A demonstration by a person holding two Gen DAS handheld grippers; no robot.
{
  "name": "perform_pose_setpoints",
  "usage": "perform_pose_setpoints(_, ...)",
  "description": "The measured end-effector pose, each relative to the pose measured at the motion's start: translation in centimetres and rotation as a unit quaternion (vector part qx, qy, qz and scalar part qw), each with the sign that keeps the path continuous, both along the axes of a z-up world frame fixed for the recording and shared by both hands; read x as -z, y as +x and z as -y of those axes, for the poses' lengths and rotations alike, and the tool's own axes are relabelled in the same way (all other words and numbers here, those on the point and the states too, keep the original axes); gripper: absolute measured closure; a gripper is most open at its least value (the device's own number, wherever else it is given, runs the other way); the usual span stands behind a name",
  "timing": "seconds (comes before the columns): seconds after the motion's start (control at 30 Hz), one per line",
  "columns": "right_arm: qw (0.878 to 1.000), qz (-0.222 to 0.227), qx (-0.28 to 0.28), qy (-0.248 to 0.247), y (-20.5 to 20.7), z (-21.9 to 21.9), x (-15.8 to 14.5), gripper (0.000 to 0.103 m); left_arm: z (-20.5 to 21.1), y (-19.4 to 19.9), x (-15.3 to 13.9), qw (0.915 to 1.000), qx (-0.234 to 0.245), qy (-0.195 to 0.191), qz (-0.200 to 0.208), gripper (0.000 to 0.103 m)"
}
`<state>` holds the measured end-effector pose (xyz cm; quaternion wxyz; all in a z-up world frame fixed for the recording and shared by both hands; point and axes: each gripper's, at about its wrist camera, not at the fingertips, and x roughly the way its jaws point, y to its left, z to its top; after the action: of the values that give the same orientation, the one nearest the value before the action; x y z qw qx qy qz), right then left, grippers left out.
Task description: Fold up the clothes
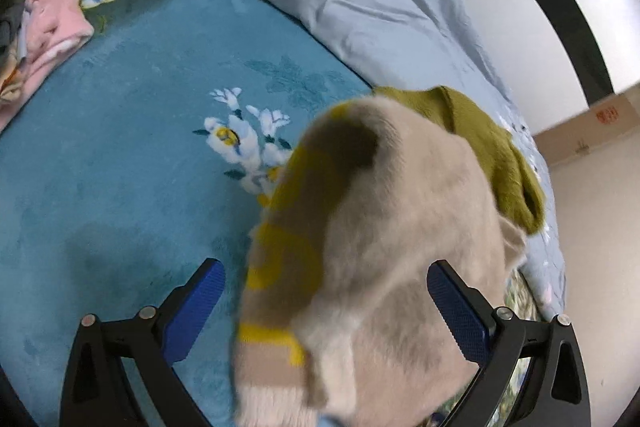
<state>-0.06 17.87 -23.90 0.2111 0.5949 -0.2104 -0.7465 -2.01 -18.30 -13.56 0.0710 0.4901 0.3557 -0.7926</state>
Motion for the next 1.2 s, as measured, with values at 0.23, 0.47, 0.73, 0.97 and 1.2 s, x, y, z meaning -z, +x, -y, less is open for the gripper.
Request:
perform_pose_setpoints(0.23, 0.993, 0.053, 0.024, -0.098, 0.5, 2.6, 2.7, 0.034, 0.0, -2.0, 1.7, 0.9998, 0.004, -0.001, 0.02, 0.001)
perform_pose_setpoints(0.47, 0.984, 0.09, 0.089, -0.129, -0.4, 1.0, 1.6, 0.082, -0.7, -2.7, 1.1, 0.999, 0.033, 0.018, 0.023, 0.077)
perform_pose_setpoints(0.73, 0.979, -0.09, 0.028, -0.18, -2.8, -2.7, -11.4, 0.086, -0.6, -0.2, -6.1, 0.9957, 0.039, 0.037, -0.075, 0.09)
perform_pose_setpoints(0.97, 0.952, -0.221, 0.017, -0.212, -2.0, -5.8, -21.9, 0.087, -0.6, 3.5, -19.5, 0.9732, 0.047, -0.007, -0.225, 0.091)
perform_pose_setpoints(1.2, 0.943, -0.248, -0.027, -0.218, 6.4, -5.5, -29.0, 0.088, -1.5, 13.6, -27.1, 0.9462, 0.079, -0.052, -0.31, 0.091)
